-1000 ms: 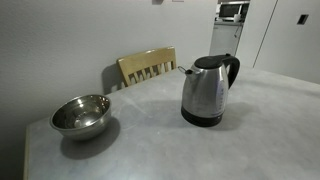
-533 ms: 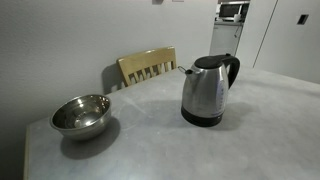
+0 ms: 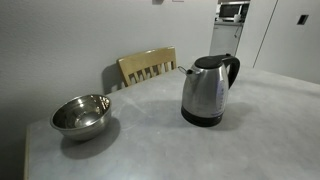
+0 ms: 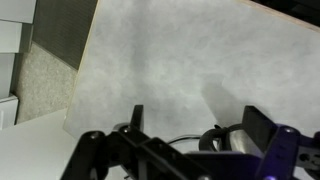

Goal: Press the button on the handle of the kettle

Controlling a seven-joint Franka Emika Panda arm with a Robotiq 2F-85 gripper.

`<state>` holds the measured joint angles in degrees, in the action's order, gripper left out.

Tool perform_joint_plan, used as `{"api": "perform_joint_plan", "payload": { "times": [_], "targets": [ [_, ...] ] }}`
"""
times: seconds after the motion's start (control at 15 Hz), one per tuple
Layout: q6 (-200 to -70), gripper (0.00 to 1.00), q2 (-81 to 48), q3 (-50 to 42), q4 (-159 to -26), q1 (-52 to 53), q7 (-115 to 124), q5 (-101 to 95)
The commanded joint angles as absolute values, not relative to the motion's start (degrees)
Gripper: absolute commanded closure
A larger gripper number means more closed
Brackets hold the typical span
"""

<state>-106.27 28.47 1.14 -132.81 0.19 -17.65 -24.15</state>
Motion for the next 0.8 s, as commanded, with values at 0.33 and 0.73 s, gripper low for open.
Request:
{"api": "perform_joint_plan", "payload": {
  "times": [0.33, 0.73],
  "targets": [
    [-110.2, 0.00, 5.3, -2.4, -114.5, 2.3, -38.4, -19.3],
    [-108.0, 0.00, -1.9, -2.5, -110.0, 0.7, -50.0, -2.7]
  ]
}}
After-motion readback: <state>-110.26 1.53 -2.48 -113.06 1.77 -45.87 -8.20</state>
